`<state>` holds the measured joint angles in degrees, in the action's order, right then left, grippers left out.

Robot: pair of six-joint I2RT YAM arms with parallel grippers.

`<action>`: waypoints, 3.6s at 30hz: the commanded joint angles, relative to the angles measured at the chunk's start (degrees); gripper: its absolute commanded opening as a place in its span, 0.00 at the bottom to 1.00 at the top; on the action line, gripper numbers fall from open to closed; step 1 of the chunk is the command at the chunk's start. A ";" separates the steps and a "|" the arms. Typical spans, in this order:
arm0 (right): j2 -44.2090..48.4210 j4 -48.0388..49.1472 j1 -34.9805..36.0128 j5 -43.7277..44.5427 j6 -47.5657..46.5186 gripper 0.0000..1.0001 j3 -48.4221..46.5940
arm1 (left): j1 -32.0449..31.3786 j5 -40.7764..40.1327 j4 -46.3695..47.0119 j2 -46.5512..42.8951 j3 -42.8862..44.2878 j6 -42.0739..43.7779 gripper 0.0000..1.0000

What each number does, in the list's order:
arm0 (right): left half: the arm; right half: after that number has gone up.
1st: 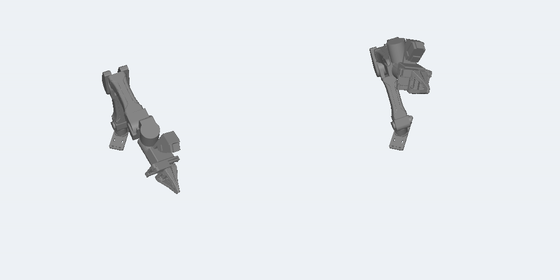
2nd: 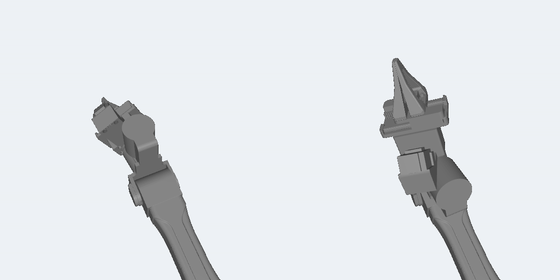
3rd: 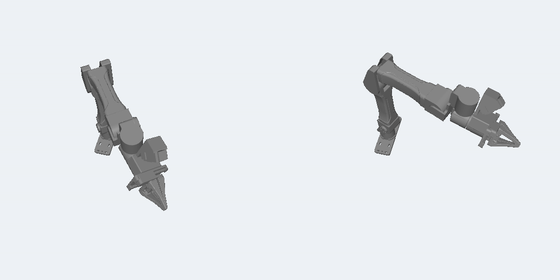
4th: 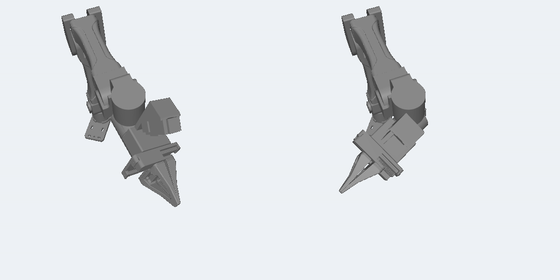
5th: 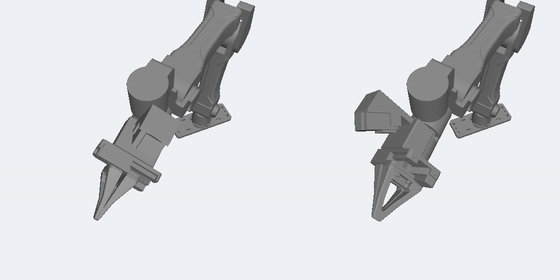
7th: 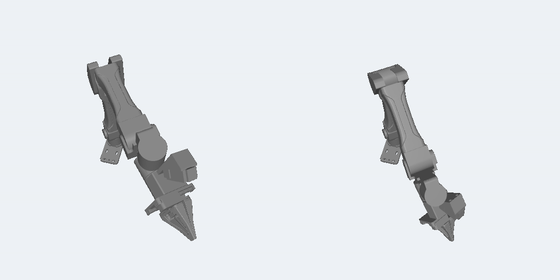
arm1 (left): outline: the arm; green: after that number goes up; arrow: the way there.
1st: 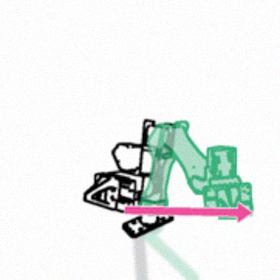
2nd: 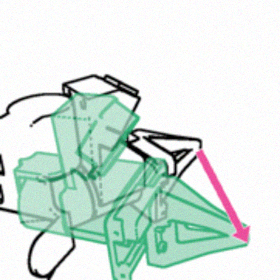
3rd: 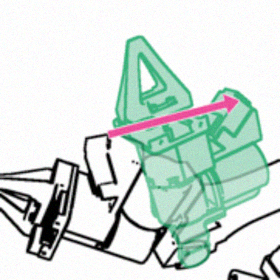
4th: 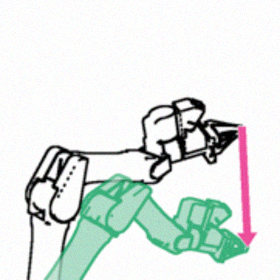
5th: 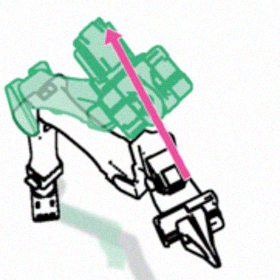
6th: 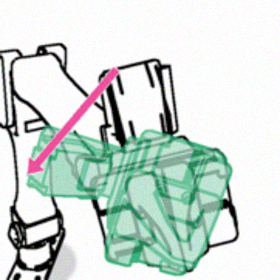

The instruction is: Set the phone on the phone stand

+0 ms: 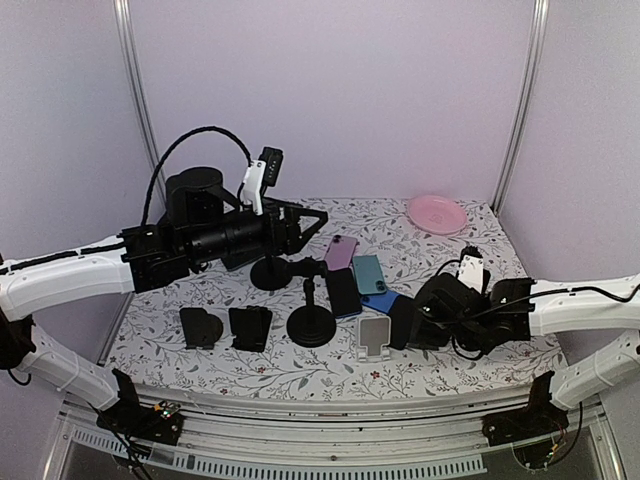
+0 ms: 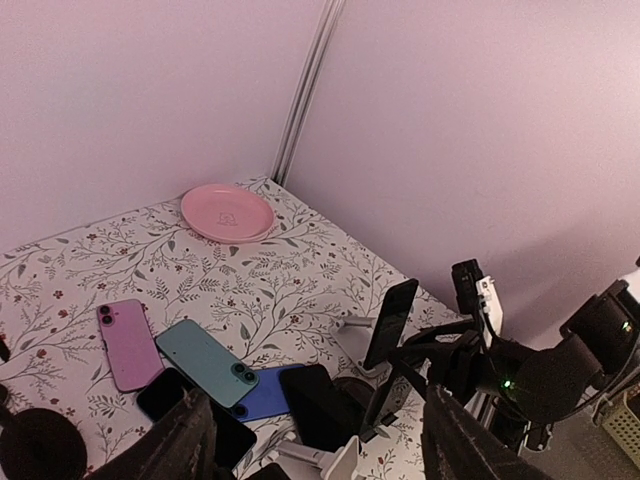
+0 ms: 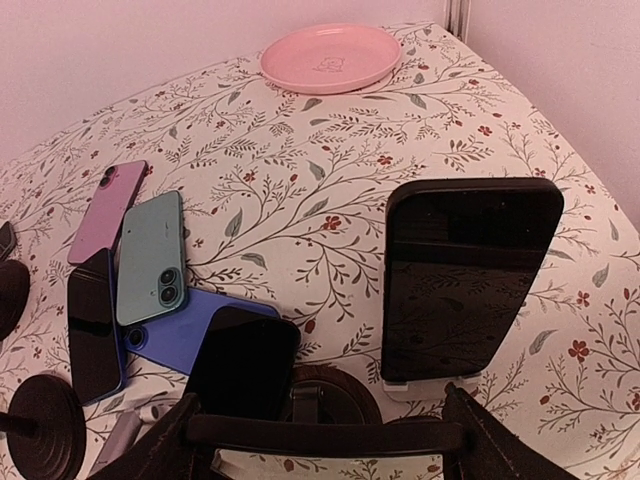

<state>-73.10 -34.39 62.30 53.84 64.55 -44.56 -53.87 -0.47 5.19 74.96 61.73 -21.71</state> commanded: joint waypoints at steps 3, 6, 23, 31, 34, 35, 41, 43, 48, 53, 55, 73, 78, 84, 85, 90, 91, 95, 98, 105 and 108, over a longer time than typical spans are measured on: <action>5.47 12.07 -1.57 0.88 -12.45 0.36 3.16 | 0.77 -0.05 0.25 -0.96 -0.82 -0.26 0.71; 5.54 13.70 -1.49 -0.75 -13.42 0.36 3.65 | 0.78 -0.05 0.42 -0.87 -1.04 -0.34 0.71; -1.03 9.86 0.45 2.92 -10.36 0.37 1.05 | 0.94 -0.05 0.03 -1.75 -1.66 -0.08 0.71; -0.35 11.25 0.43 2.79 -14.76 0.37 -0.23 | 1.04 0.12 0.43 -1.72 -1.95 -0.22 0.71; -1.42 11.33 0.44 2.50 -15.80 0.37 -0.89 | 1.12 0.26 0.43 -1.75 -1.87 -0.17 0.71; -1.77 11.03 0.43 2.51 -15.85 0.37 -1.09 | 1.13 0.32 0.38 -1.75 -1.88 -0.16 0.71; -2.37 11.76 0.45 2.24 -17.19 0.38 -1.38 | 1.22 0.41 0.17 -1.83 -1.86 -0.08 0.71; -2.60 11.80 0.40 2.10 -17.73 0.38 -1.60 | 1.30 0.45 0.12 -1.83 -1.79 -0.08 0.71; -3.38 11.98 0.46 1.69 -18.25 0.38 -1.50 | 1.40 0.55 0.17 -1.84 -1.88 -0.04 0.71; -3.68 12.16 0.54 1.53 -18.18 0.38 -1.11 | 1.53 0.73 0.17 -1.86 -1.88 -0.07 0.71; -3.58 11.95 0.62 1.53 -17.54 0.38 -0.95 | 1.55 0.73 0.17 -1.84 -1.88 -0.04 0.71; -2.64 12.17 0.63 0.27 -13.60 0.38 1.09 | 1.74 0.81 0.35 -2.15 -2.46 -0.33 0.71; -2.09 12.36 0.71 0.46 -13.56 0.39 2.04 | 1.83 0.80 0.48 -2.20 -2.43 -0.35 0.71; -0.68 14.52 0.96 -0.05 -15.76 0.46 3.28 | 1.82 0.82 0.68 -2.03 -2.57 -0.50 0.71; -0.52 14.67 0.98 -0.08 -15.97 0.47 3.37 | 1.83 0.81 0.69 -2.02 -2.60 -0.47 0.71; -0.04 15.12 1.15 -0.22 -17.47 0.52 3.21 | 1.81 0.77 0.78 -2.01 -2.52 -0.51 0.71; 0.00 15.21 1.13 -0.20 -17.58 0.52 3.17 | 1.81 0.88 0.78 -2.01 -2.52 -0.52 0.71; 0.30 15.15 1.41 -0.35 -17.88 0.56 3.28 | 1.82 0.90 0.79 -2.09 -2.51 -0.52 0.71; 0.78 14.77 1.49 -0.38 -17.63 0.62 3.26 | 1.90 0.94 0.79 -2.01 -2.55 -0.52 0.71; 1.88 12.60 1.81 -0.20 -16.46 0.67 2.96 | 1.92 0.97 0.87 -1.94 -2.53 -0.54 0.71; 2.28 11.39 1.83 -0.15 -15.66 0.68 2.90 | 1.91 1.06 0.87 -1.88 -2.58 -0.60 0.71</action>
<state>-72.79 -22.22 63.75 51.94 47.62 -41.56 -52.69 -0.19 5.26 74.48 59.99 -21.78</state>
